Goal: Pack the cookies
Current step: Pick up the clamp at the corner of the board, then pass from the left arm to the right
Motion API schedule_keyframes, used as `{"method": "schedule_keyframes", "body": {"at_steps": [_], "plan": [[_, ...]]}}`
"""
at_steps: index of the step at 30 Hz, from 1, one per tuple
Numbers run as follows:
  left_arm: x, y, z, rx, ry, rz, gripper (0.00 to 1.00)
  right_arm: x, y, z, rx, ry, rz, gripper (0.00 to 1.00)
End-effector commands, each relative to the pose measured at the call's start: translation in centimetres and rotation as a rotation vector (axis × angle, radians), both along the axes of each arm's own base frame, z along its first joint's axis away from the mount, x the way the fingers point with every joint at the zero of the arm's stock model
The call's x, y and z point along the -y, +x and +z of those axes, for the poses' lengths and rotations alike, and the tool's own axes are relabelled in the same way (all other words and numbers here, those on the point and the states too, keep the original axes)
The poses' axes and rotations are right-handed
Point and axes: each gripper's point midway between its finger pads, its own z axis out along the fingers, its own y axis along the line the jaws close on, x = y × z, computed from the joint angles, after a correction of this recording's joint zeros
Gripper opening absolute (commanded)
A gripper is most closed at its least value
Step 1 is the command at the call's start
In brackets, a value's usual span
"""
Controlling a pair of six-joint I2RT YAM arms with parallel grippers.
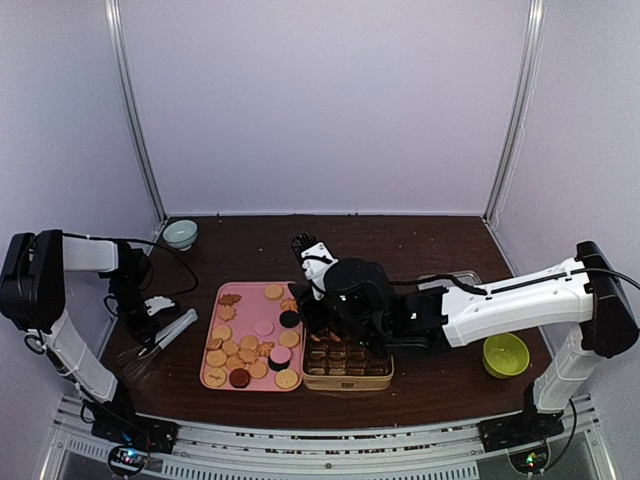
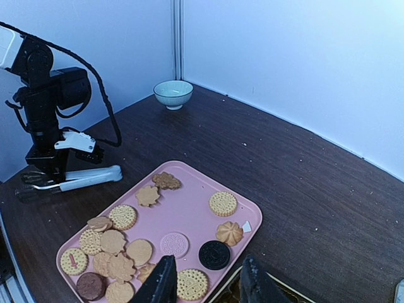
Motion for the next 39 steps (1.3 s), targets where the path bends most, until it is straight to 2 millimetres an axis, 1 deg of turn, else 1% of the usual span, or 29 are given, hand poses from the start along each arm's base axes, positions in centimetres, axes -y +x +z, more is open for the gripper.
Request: {"method": "schedule_keyframes", "body": {"at_steps": [1, 3, 4, 5, 8, 9, 12, 15, 18, 21, 22, 24, 28, 31, 32, 39], "plan": [[2.0, 1.4, 2.1, 0.057, -0.124, -0.015, 0.02, -0.3, -0.1, 1.8, -0.005, 0.062, 0.0, 0.35], [3.1, 2.6, 4.3, 0.098, -0.179, -0.028, 0.0, -0.6, -0.3, 2.3, -0.009, 0.077, 0.013, 0.36], [3.8, 2.8, 5.5, 0.111, -0.207, -0.039, 0.0, -0.7, -0.3, 2.6, -0.012, 0.086, 0.021, 0.37], [4.6, 3.6, 6.9, 0.148, -0.243, -0.056, 0.0, -0.8, -0.4, 2.9, -0.015, 0.098, 0.031, 0.37], [8.0, 4.2, 11.4, 0.209, -0.381, -0.124, 0.0, -1.2, -0.7, 3.9, -0.034, 0.147, 0.074, 0.44], [9.2, 4.1, 12.7, 0.221, -0.428, -0.149, 0.0, -1.3, -0.9, 4.3, -0.044, 0.173, 0.092, 0.46], [13.3, 3.0, 17.0, 0.238, -0.606, -0.241, 0.0, -1.9, -1.4, 6.0, -0.076, 0.271, 0.181, 0.53], [16.8, 1.4, 20.8, 0.245, -0.767, -0.324, 0.0, -2.5, -2.3, 8.4, -0.108, 0.398, 0.314, 0.64], [19.6, -0.5, 24.1, 0.246, -0.906, -0.406, 0.0, -3.2, -3.2, 10.7, -0.132, 0.509, 0.441, 0.72], [21.6, -2.3, 26.8, 0.245, -1.029, -0.474, 0.0, -4.2, -4.2, 12.4, -0.157, 0.579, 0.554, 0.79], [22.1, -2.9, 27.4, 0.24, -1.059, -0.494, 0.0, -4.6, -4.4, 12.9, -0.164, 0.597, 0.591, 0.8], [22.8, -4.1, 28.0, 0.221, -1.081, -0.542, 0.0, -5.4, -4.8, 13.4, -0.187, 0.616, 0.648, 0.82], [23.4, -5.9, 28.0, 0.177, -1.085, -0.603, 0.0, -6.8, -5.5, 13.7, -0.222, 0.636, 0.736, 0.82], [23.5, -6.4, 27.8, 0.161, -1.093, -0.607, 0.0, -7.7, -5.9, 14.0, -0.247, 0.636, 0.796, 0.8], [23.5, -6.5, 27.8, 0.159, -1.098, -0.61, 0.0, -8.2, -5.8, 13.6, -0.261, 0.625, 0.802, 0.79], [23.6, -6.7, 28.1, 0.171, -1.103, -0.623, 0.0, -9.8, -6.0, 13.1, -0.317, 0.619, 0.864, 0.71]]}}
